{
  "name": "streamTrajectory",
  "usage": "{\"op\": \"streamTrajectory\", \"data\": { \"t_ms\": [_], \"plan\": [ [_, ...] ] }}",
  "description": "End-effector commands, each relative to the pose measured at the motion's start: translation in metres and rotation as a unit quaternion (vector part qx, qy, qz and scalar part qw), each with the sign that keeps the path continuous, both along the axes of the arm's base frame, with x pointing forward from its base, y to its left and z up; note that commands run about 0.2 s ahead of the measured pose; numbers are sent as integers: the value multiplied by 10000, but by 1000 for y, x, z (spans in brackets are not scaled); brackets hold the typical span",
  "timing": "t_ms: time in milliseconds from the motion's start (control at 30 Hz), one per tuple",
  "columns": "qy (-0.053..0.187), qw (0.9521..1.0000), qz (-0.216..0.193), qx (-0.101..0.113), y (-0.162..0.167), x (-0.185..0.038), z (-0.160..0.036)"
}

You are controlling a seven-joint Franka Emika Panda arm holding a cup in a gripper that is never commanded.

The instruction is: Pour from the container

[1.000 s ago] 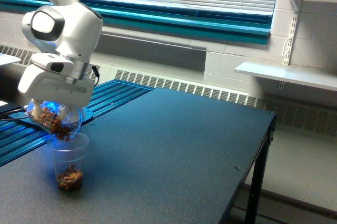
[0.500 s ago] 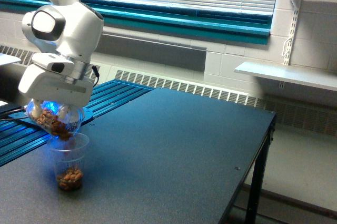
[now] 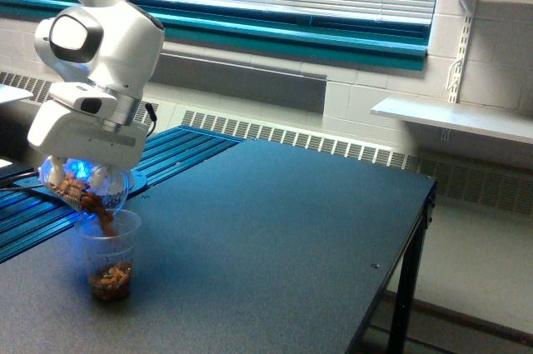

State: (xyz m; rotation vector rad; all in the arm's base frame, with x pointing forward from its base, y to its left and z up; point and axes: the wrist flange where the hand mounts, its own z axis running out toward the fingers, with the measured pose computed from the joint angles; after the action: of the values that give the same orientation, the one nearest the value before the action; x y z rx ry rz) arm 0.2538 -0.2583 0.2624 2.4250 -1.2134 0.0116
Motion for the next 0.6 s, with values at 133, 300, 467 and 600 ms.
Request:
{"op": "streamTrajectory", "data": {
  "t_ms": [133,300,467,600],
  "plan": [
    [71,9999,99,-8,-2,6,2],
    [97,9999,113,-1,-2,6,1],
    [110,9999,114,-9,-4,7,2],
    [128,9999,115,-12,-6,7,3]
  ]
}}
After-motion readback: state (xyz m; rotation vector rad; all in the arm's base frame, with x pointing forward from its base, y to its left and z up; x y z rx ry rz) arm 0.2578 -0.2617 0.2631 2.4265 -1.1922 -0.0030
